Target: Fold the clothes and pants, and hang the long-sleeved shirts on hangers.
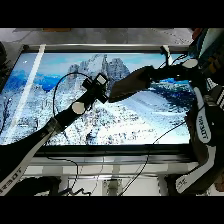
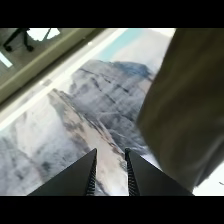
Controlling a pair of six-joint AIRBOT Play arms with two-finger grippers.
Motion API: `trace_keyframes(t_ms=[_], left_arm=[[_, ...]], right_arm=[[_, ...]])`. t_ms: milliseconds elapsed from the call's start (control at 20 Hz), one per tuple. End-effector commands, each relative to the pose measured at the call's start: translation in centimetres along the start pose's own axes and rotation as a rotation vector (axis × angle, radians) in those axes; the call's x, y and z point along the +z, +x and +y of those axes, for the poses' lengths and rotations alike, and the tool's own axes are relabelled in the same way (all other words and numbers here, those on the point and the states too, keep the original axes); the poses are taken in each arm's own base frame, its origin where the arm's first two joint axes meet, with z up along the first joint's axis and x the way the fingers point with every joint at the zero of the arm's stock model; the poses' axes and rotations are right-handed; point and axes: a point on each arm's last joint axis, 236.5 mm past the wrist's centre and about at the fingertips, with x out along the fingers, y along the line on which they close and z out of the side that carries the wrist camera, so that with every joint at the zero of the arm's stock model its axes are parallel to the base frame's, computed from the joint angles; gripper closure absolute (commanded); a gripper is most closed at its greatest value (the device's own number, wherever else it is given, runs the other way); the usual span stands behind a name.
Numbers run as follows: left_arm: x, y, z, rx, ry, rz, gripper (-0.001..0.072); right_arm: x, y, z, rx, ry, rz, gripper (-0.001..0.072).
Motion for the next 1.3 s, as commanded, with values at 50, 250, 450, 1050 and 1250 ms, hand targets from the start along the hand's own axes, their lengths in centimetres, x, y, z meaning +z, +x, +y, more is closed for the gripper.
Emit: trace_keyframes(t_ms=[50, 250, 450, 1050, 1250], left_arm=[[-2.5, -1.0, -7.4, -0.310, 0.114, 0.051, 0.0509], [-9.8, -4.2, -12.0, -0.610, 0.511, 0.240, 0.0670], [-15.3, -4.3, -5.6, -0.401, 0.274, 0.544, 0.0692], [-32.7, -21.4, 8.9, 0.157, -0.789, 1.330, 0.0691], [-31.0, -22.2, 13.3, 0.276, -0.824, 1.185, 0.0691]], right_arm=[[2.4, -9.6, -0.6, -0.151, 0.014, -0.143, 0.0696], [2.3, -20.0, -0.8, -0.331, 0.034, -0.280, 0.0696], [0.4, -30.8, -1.4, -0.545, 0.117, -0.444, 0.0697], [-21.7, -51.7, -4.4, -1.124, 0.936, -0.626, 0.0697], [-26.4, -55.4, -4.7, -1.323, 1.013, -0.577, 0.0696]])
